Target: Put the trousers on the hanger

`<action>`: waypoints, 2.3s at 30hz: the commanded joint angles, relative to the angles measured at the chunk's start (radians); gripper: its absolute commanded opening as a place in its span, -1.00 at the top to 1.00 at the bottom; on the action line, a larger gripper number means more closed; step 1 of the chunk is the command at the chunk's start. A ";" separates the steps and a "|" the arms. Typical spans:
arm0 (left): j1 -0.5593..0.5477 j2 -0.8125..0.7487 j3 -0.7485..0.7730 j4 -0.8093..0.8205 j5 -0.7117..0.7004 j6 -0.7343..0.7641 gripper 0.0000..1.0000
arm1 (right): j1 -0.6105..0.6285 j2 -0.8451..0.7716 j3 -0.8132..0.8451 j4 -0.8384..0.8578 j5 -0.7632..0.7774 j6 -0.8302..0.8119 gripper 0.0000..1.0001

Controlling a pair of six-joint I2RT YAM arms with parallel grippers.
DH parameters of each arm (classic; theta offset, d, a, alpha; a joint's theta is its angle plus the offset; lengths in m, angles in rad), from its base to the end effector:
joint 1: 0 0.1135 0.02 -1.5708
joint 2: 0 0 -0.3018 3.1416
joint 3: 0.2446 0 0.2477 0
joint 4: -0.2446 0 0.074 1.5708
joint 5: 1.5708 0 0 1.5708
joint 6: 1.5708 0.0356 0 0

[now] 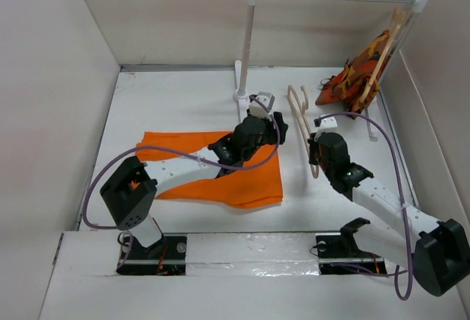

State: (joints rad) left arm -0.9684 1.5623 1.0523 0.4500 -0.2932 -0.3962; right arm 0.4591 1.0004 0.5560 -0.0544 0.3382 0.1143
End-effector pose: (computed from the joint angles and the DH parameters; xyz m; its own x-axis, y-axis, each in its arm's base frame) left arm 0.2149 -0.2944 0.3438 -0.2727 -0.2555 -0.9276 0.5638 0.7388 -0.3692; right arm 0.1794 0.0755 0.2669 -0.4439 -0.0994 -0.8905 -0.1069 0.9926 -0.0575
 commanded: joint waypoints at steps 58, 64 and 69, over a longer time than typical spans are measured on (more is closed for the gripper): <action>-0.053 -0.012 -0.328 0.366 -0.208 -0.369 1.00 | -0.029 0.096 -0.024 0.178 -0.629 0.005 0.61; -0.053 -0.019 -0.377 0.375 -0.233 -0.369 1.00 | -0.030 0.288 -0.037 0.355 -0.763 0.067 -0.05; -0.044 -0.042 -0.416 0.374 -0.248 -0.362 1.00 | -0.030 0.398 -0.083 0.461 -0.769 0.139 -0.07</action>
State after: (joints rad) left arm -1.0145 1.5661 0.6624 0.7967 -0.5083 -0.7685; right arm 0.4320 1.3617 0.4946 0.2352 -0.3744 0.1978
